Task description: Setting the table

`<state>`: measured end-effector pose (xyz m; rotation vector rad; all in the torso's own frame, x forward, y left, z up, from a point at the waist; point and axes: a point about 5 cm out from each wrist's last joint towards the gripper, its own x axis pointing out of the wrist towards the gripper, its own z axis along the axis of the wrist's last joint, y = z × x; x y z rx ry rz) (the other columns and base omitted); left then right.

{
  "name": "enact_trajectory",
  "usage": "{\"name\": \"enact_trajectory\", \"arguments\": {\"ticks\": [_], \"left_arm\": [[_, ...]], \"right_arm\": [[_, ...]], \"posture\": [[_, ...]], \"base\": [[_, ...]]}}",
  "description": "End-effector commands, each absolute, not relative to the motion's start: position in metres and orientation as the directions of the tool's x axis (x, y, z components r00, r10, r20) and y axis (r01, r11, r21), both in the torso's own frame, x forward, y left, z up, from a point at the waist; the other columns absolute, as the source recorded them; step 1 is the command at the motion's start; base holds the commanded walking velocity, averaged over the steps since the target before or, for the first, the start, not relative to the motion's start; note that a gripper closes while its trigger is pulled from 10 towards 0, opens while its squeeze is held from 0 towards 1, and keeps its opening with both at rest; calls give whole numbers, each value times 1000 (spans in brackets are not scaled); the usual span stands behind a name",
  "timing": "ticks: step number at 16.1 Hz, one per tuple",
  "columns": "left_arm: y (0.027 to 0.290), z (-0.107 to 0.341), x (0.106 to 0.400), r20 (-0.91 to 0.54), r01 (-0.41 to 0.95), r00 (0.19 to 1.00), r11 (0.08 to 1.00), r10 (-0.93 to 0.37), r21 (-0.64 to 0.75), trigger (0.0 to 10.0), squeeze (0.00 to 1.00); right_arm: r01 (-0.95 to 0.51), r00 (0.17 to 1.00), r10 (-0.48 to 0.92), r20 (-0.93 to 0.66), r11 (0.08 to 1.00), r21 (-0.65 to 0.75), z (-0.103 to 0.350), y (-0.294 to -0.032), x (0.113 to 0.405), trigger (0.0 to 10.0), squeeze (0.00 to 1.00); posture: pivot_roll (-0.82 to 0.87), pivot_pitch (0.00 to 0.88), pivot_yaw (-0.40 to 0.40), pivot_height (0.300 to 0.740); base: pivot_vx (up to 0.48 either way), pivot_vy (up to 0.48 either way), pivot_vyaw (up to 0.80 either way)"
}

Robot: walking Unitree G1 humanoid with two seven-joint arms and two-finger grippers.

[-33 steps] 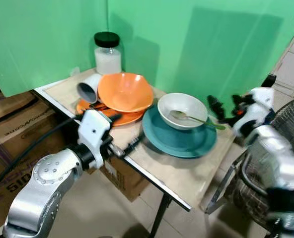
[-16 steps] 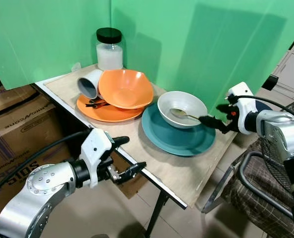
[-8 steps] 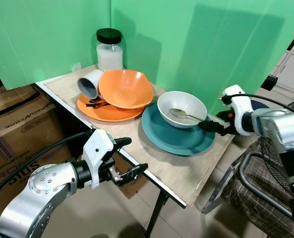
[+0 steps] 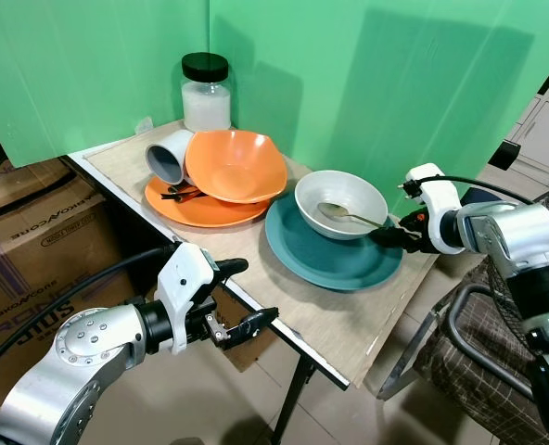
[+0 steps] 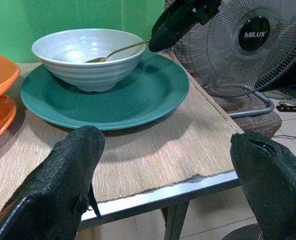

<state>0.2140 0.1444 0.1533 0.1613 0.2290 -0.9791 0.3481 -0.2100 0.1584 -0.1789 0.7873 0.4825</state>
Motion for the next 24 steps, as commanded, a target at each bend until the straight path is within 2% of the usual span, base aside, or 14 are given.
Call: {"name": "enact_trajectory", "arguments": {"ticks": [1, 4, 7, 8, 24], "left_arm": [[140, 156, 214, -262, 852, 512, 523, -818, 34, 10000, 0], [139, 156, 214, -260, 855, 506, 517, -822, 31, 10000, 0], [139, 156, 213, -260, 855, 507, 518, -822, 31, 10000, 0], [139, 156, 214, -258, 854, 509, 519, -821, 32, 10000, 0], [141, 157, 216, -254, 851, 516, 524, -818, 42, 10000, 0]], "right_arm": [[-464, 608, 320, -727, 886, 3, 161, -213, 351, 1725, 0], [-459, 598, 311, -738, 888, 3, 158, -212, 353, 667, 0], [-465, 582, 310, -752, 885, 5, 154, -212, 353, 667, 0], [-462, 581, 306, -754, 887, 5, 153, -212, 354, 0, 0], [-497, 607, 367, -704, 867, 24, 165, -208, 358, 0, 0]], "posture": [[120, 0, -107, 740], [121, 0, -108, 740], [122, 0, -111, 740], [124, 0, -113, 740], [126, 0, -111, 740]], "base": [[0, 0, 0], [0, 0, 0], [0, 0, 0], [0, 0, 0], [0, 0, 0]]}}
